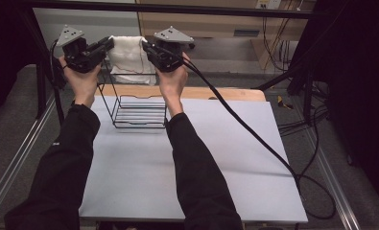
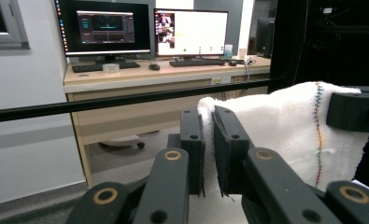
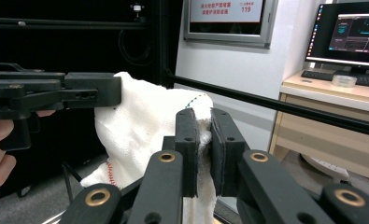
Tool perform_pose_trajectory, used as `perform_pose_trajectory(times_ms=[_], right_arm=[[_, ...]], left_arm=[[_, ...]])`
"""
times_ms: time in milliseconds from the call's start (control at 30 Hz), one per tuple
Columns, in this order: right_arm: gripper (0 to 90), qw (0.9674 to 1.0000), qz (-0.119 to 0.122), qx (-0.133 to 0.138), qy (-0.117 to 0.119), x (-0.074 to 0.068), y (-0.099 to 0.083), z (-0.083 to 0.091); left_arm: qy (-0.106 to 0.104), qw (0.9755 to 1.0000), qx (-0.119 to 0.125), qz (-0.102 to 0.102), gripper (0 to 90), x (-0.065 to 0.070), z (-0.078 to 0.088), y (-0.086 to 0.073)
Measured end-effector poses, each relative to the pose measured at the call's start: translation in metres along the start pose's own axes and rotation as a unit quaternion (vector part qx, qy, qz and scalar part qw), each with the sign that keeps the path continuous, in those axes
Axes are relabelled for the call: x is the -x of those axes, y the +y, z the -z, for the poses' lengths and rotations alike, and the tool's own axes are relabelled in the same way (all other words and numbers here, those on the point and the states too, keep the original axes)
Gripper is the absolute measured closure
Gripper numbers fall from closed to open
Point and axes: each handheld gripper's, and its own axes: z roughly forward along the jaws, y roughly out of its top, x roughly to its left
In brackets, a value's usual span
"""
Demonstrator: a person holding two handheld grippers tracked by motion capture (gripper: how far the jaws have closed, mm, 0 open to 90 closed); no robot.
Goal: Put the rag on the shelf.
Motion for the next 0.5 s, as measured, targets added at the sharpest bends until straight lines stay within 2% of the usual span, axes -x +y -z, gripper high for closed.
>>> perform_pose_trajectory(times_ms=[167,267,500], right_arm=[[82.7,1.0,-0.004,0.001,0.0,0.004,-0.001,0.003],[82.7,1.0,0.001,0.0,0.003,0.001,-0.004,0.003],[82.7,0.9998,-0.006,-0.012,0.013,-0.004,-0.014,-0.003]], left_arm=[[-0.005,1.0,-0.003,-0.005,82.5,0.003,-0.002,-0.001],[-0.005,0.9999,-0.005,-0.008,82.5,0.003,0.001,-0.005],[0.002,0.9997,-0.023,-0.005,82.4,-0.005,0.006,-0.021]])
